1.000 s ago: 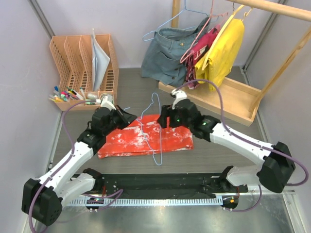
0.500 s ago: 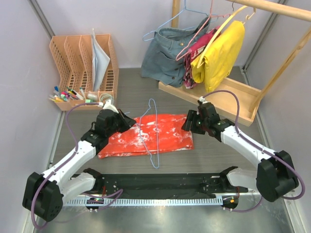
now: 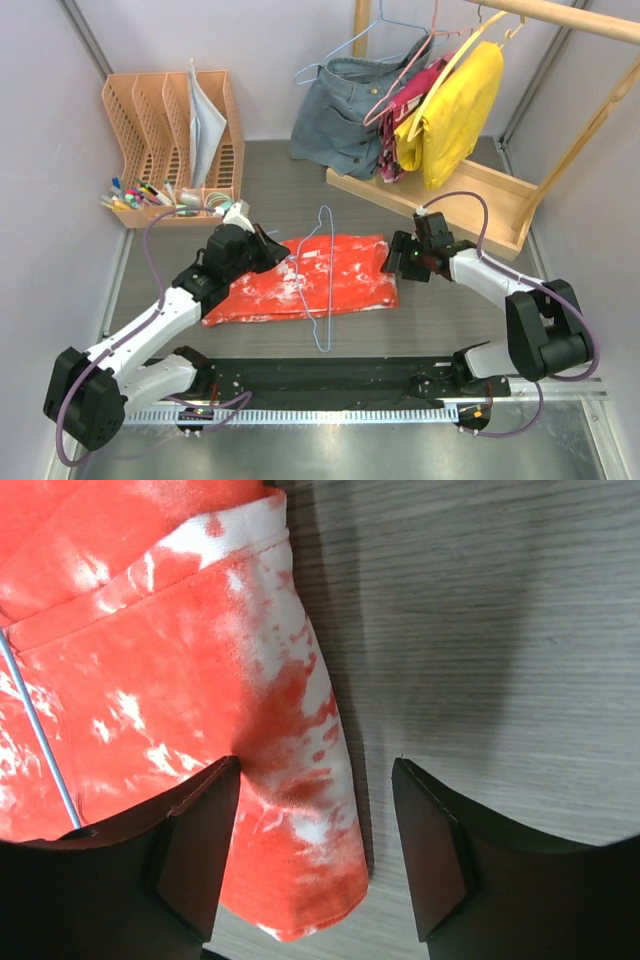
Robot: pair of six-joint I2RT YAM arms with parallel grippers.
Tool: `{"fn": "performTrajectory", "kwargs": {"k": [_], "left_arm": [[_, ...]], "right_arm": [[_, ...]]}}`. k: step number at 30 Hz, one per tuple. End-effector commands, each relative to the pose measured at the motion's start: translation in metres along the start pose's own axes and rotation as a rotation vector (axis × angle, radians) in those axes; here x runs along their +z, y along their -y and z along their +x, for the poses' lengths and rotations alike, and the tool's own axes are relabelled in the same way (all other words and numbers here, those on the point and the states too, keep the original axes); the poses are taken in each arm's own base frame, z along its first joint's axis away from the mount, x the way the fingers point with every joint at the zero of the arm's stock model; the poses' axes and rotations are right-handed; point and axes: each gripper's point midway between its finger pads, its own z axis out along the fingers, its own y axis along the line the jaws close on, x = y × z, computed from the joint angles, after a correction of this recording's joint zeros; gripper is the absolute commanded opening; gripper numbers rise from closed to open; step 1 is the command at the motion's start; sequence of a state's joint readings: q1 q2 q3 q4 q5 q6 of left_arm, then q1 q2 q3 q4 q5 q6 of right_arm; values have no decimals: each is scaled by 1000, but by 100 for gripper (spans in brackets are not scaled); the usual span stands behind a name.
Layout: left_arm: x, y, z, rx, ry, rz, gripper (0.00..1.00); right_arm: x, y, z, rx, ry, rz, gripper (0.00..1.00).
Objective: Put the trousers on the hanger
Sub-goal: Place trousers on hanger
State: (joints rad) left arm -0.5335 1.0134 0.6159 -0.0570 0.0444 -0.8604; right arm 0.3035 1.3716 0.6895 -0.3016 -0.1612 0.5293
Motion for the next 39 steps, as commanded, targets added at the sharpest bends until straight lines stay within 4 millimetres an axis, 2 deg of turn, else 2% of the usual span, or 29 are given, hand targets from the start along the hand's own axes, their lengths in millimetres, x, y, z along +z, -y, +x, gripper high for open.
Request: {"fn": "performTrajectory", "kwargs": {"k": [1, 4, 6, 9, 10, 11, 12, 13, 14, 16, 17, 19, 20, 22, 23, 24, 26, 27, 28, 29, 30, 32, 33, 34, 36, 39], "left_arm": [[4, 11, -5, 15, 28, 14, 0], [8, -9, 3, 14, 22, -67, 0], [10, -15, 7, 15, 7, -92, 0], [12, -21, 12, 19, -12, -123, 0], [12, -21, 13, 25, -13, -128, 0], [13, -22, 12, 28, -8, -136, 0], [13, -22, 13, 29, -10, -139, 0], [13, -22, 13, 29, -11, -140, 0], [13, -21, 13, 26, -13, -138, 0], [13, -19, 12, 25, -9, -137, 0], [14, -18, 12, 23, -10, -136, 0], [14, -17, 11, 19, -9, -133, 0], [15, -16, 11, 17, -9, -133, 0], [14, -13, 9, 9, -9, -124, 0], [14, -12, 9, 9, -8, -121, 0], [13, -10, 7, 7, -3, -116, 0], [12, -7, 5, 5, 0, -107, 0], [11, -6, 4, 5, 4, -106, 0], [10, -4, 2, 4, 11, -102, 0], [9, -3, 0, 4, 17, -100, 0], [8, -2, -1, 4, 23, -96, 0], [7, 2, -4, 3, 32, -82, 0], [7, 4, -4, -1, 31, -75, 0], [6, 4, -5, -2, 33, -73, 0], [7, 5, -5, -8, 33, -72, 0], [7, 9, -9, -6, 45, -62, 0]], "right_arm": [[10, -11, -8, 7, 25, -72, 67], [17, -15, -3, 29, 2, -103, 64], [21, -16, 2, 46, -16, -115, 63], [22, -21, 6, 51, -40, -150, 42], [21, -24, 5, 50, -46, -168, 30], [17, -32, -2, 41, -38, -194, 13], [11, -37, -2, 47, -56, -205, 4], [3, -44, -7, 52, -46, -227, 1], [-6, -56, -18, 53, -27, -260, 1], [-27, -79, -28, 114, -22, -333, 1], [-37, -97, -36, 109, -4, -375, 1], [-51, -122, -41, 131, 11, -425, 1], [-61, -146, -43, 109, 27, -482, 1], [-68, -170, -40, 98, 34, -533, 1], [-64, -178, -37, 101, 25, -542, 1], [-61, -189, -25, 78, 0, -558, 1], [-51, -200, -18, 77, -28, -570, 1], [-37, -201, -8, 85, -67, -553, 1], [-31, -205, -4, 85, -84, -556, 1], [-27, -212, -5, 86, -76, -566, 1], [-16, -216, 7, 74, -106, -556, 1], [-10, -227, 13, 53, -111, -576, 1], [2, -227, 22, 48, -139, -556, 1], [4, -237, 28, 33, -150, -567, 1], [15, -239, 35, 57, -167, -548, 1], [36, -231, 52, 60, -202, -505, 1]]}}
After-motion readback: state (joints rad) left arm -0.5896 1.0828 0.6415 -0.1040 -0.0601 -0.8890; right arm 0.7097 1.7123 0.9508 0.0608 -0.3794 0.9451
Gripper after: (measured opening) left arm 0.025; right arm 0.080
